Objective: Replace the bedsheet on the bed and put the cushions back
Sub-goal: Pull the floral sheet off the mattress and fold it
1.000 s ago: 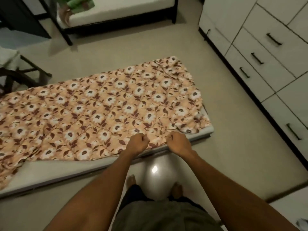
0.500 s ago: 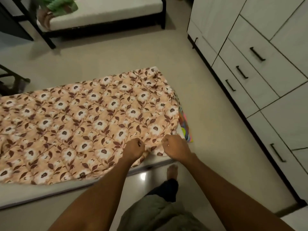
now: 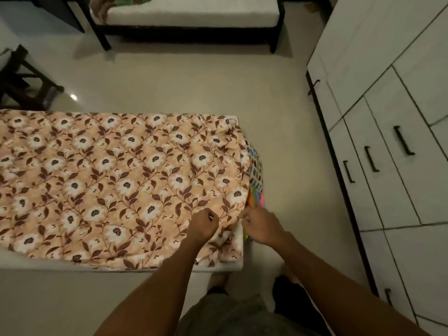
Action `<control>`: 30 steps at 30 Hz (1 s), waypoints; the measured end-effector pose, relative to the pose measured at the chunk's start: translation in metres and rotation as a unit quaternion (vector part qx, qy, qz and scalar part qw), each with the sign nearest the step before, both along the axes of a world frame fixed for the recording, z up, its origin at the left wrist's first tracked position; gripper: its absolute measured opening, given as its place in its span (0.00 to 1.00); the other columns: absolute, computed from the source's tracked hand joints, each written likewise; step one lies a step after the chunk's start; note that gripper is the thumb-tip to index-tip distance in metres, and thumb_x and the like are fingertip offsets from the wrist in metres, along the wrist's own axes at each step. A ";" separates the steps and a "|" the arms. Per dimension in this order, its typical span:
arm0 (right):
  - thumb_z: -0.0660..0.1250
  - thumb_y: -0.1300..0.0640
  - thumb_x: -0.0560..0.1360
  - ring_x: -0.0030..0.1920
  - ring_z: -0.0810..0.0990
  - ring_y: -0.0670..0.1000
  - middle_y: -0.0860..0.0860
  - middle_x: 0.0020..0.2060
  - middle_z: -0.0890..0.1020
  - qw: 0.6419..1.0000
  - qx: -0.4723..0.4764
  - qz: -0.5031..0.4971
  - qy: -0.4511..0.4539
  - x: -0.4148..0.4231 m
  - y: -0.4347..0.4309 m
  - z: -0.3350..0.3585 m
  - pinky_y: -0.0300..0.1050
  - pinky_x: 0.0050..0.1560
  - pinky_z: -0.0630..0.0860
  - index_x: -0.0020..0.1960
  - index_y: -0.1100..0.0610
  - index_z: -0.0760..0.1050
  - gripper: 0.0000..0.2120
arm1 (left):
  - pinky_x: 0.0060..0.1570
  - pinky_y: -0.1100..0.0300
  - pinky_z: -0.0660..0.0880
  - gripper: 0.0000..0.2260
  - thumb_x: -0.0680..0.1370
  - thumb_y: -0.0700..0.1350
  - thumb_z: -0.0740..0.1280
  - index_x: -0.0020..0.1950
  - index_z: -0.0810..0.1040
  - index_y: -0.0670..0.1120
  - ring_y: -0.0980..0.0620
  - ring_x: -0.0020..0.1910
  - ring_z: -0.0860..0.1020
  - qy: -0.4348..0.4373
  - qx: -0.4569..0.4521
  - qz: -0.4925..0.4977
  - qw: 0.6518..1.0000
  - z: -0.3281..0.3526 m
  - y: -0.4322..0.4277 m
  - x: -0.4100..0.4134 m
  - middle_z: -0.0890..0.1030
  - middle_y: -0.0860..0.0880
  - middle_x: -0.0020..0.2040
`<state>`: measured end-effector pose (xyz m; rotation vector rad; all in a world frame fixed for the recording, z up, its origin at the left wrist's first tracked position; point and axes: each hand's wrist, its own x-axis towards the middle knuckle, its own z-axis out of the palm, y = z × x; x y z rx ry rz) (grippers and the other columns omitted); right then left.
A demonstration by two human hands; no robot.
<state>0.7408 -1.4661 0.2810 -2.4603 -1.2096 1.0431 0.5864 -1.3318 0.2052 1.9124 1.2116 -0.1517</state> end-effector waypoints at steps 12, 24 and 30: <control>0.62 0.50 0.78 0.55 0.83 0.55 0.50 0.55 0.84 0.986 -0.021 0.166 0.024 0.247 0.013 0.003 0.51 0.55 0.81 0.59 0.48 0.81 0.13 | 0.44 0.54 0.80 0.08 0.81 0.51 0.67 0.48 0.81 0.49 0.52 0.42 0.81 0.047 -0.013 0.164 0.985 0.004 -0.047 0.171 0.83 0.50 0.43; 0.61 0.51 0.80 0.53 0.82 0.53 0.50 0.56 0.84 0.953 0.014 0.301 0.001 0.446 0.130 0.017 0.51 0.53 0.82 0.62 0.50 0.80 0.15 | 0.36 0.62 0.68 0.07 0.83 0.50 0.66 0.53 0.80 0.48 0.56 0.43 0.77 0.009 0.038 0.233 0.972 0.039 0.030 0.394 0.79 0.54 0.44; 0.62 0.51 0.80 0.47 0.83 0.52 0.51 0.52 0.84 0.916 0.022 0.400 -0.020 0.521 0.234 0.000 0.51 0.47 0.82 0.59 0.52 0.80 0.12 | 0.44 0.47 0.83 0.08 0.80 0.52 0.65 0.49 0.79 0.50 0.50 0.41 0.81 0.014 0.018 0.330 0.944 0.010 0.097 0.452 0.81 0.51 0.42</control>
